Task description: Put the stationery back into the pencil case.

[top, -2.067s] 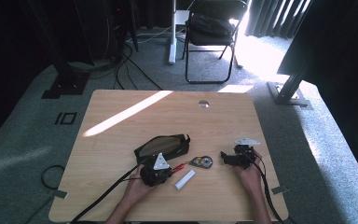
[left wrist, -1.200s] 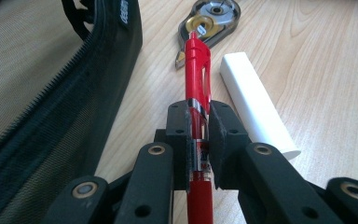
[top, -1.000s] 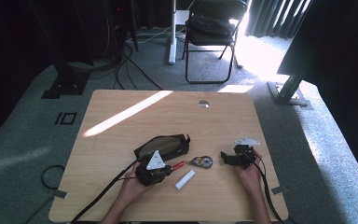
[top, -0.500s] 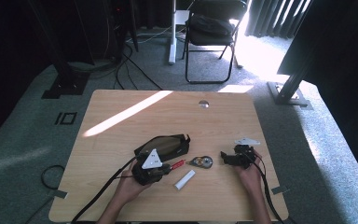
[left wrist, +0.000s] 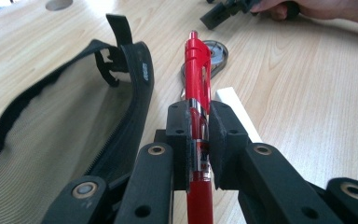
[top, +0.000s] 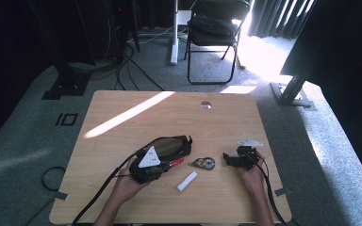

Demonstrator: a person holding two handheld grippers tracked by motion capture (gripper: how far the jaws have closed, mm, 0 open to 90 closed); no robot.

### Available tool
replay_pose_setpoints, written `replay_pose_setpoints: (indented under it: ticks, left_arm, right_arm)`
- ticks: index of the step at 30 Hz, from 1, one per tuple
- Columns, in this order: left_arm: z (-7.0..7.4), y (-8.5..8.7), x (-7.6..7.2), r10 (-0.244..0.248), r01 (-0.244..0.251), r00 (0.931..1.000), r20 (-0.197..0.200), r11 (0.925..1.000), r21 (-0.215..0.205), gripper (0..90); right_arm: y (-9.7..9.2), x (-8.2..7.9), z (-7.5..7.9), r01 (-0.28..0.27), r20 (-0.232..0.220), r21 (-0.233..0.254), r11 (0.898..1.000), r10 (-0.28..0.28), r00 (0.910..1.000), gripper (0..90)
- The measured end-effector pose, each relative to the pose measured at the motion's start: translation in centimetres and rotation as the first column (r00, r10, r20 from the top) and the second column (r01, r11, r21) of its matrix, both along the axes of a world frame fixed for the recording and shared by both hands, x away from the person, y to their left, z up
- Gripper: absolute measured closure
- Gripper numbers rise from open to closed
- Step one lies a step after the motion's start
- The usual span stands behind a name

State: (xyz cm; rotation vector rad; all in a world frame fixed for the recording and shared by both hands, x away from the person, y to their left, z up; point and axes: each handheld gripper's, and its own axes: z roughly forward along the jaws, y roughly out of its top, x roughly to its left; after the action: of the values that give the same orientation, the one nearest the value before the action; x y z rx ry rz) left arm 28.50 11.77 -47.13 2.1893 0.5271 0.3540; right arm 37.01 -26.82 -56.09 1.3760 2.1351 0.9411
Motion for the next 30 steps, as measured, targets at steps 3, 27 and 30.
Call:
replay_pose_setpoints:
  ticks: [3, 27, 30]
  left_arm:
    - [0.4, 0.1, 0.0, -0.003, 0.003, 1.0, 0.005, 1.0, -0.005, 79.5]
    - [3.6, 0.9, 1.1, -0.027, 0.029, 0.9982, 0.054, 0.9988, -0.038, 79.6]
    - [3.7, 0.9, 1.4, -0.024, 0.026, 0.9979, 0.06, 0.9991, -0.032, 79.5]
  right_arm:
    - [0.0, 0.0, 0.0, 0.0, 0.0, 0.0, 1.0, 0.0, 1.0, 13.8]
    - [0.0, 0.0, 0.0, 0.0, 0.0, 0.0, 1.0, 0.0, 1.0, 13.8]
    - [0.0, 0.0, 0.0, 0.0, 0.0, 0.0, 1.0, 0.0, 1.0, 13.8]
